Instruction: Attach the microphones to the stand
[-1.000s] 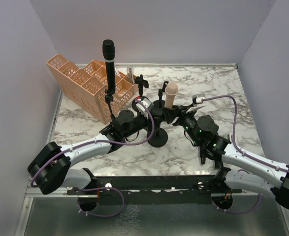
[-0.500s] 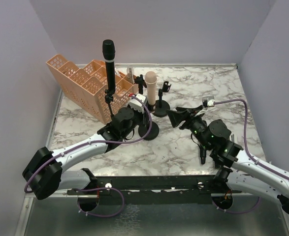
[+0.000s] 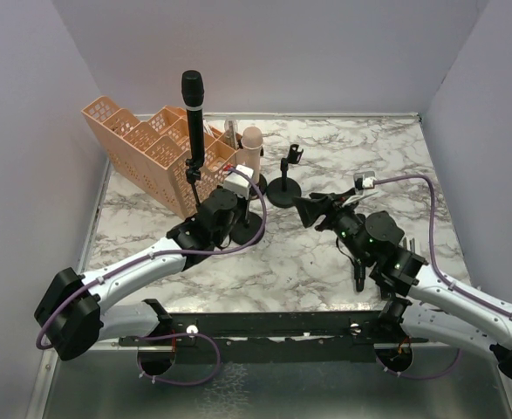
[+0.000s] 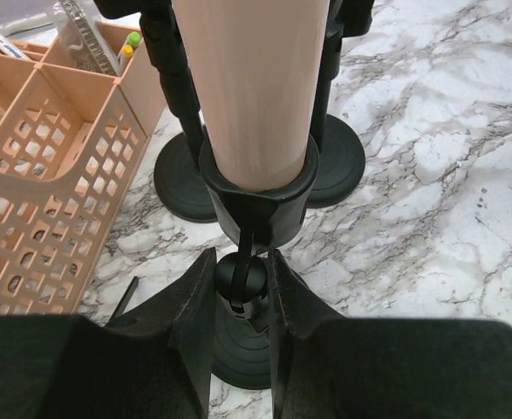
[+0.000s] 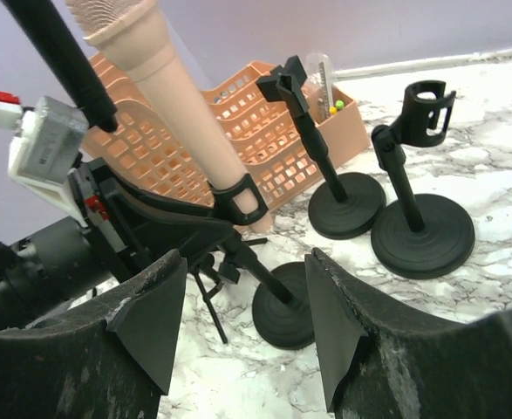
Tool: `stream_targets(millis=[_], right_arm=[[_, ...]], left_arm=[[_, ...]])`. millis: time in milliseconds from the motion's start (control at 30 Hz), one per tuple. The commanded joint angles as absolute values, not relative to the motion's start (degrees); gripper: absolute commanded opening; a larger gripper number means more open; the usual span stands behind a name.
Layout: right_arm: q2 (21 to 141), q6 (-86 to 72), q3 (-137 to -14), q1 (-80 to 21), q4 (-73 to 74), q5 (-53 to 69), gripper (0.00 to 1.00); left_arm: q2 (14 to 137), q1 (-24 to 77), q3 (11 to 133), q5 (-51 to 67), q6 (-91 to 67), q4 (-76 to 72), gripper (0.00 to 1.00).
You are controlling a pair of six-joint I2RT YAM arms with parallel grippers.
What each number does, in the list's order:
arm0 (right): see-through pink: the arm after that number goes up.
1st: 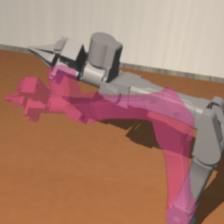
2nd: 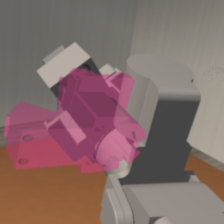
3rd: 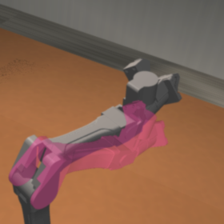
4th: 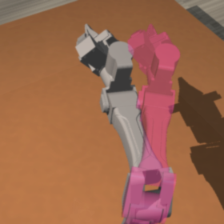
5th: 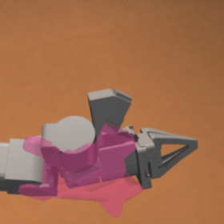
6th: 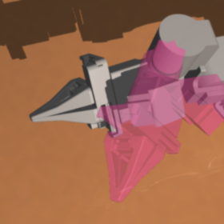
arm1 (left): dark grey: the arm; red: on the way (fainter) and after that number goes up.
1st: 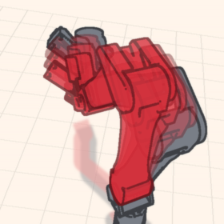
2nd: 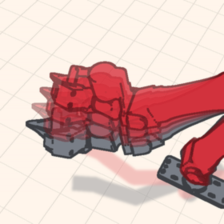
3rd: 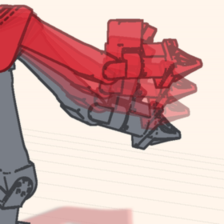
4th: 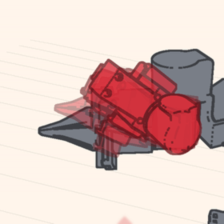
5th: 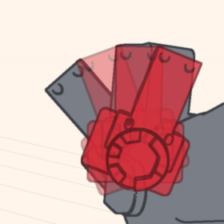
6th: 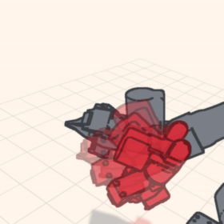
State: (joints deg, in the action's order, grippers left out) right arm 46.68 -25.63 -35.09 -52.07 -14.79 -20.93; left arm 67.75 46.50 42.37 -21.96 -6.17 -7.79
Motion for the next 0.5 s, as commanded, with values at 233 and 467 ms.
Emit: stream_targets(millis=[233, 467], right_arm=[[53.2, -35.5, -41.6, -51.4, -0.5, -36.5, 0.6], [59.9, -37.8, -47.1, -48.8, 5.7, -36.3, 0.66]], left_arm=[[68.3, 46.0, 45.6, -26.5, -8.5, 1.1, 0.21], [66.9, 45.9, 45.5, -24.0, -10.0, 1.7, 0.55]])
